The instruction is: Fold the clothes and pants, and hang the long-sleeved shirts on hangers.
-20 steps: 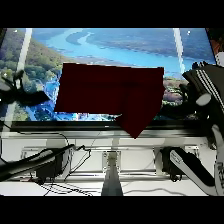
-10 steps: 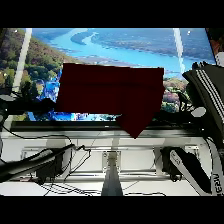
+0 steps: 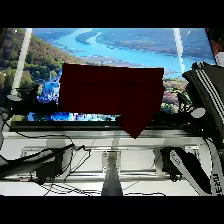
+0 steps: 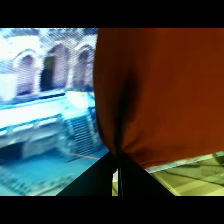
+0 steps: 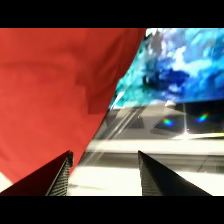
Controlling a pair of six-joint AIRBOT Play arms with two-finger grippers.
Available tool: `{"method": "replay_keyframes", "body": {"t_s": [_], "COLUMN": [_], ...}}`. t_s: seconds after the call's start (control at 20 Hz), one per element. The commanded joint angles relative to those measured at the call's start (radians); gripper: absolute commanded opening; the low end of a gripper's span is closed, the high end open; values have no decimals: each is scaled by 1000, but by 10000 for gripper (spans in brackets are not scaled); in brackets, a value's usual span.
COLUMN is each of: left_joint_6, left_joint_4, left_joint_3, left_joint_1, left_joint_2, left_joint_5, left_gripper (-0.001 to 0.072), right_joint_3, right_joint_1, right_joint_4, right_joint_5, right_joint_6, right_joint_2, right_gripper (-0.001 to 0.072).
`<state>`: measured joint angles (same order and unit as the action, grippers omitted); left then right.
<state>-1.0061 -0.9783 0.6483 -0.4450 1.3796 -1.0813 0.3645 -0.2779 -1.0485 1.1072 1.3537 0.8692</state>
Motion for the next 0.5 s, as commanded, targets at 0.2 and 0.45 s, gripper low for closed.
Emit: {"method": "replay_keyframes", "body": {"t_s": [0.2,0.45], "left_joint_6": [5,4], "left_joint_4": [1,7], "left_joint_3": [24,25], "left_joint_1": [9,9], "left_joint_2": [14,14], "left_joint_5": [45,45], "left_gripper": [17,17], "right_joint_3": [-79,-136], "right_joint_1": [-1,47], "right_joint_4": [68,234], "right_joint_5": [-31,-161], "right_joint_6": [7,-40], "right_joint_2": [1,119], "right_gripper": [445,443]}}
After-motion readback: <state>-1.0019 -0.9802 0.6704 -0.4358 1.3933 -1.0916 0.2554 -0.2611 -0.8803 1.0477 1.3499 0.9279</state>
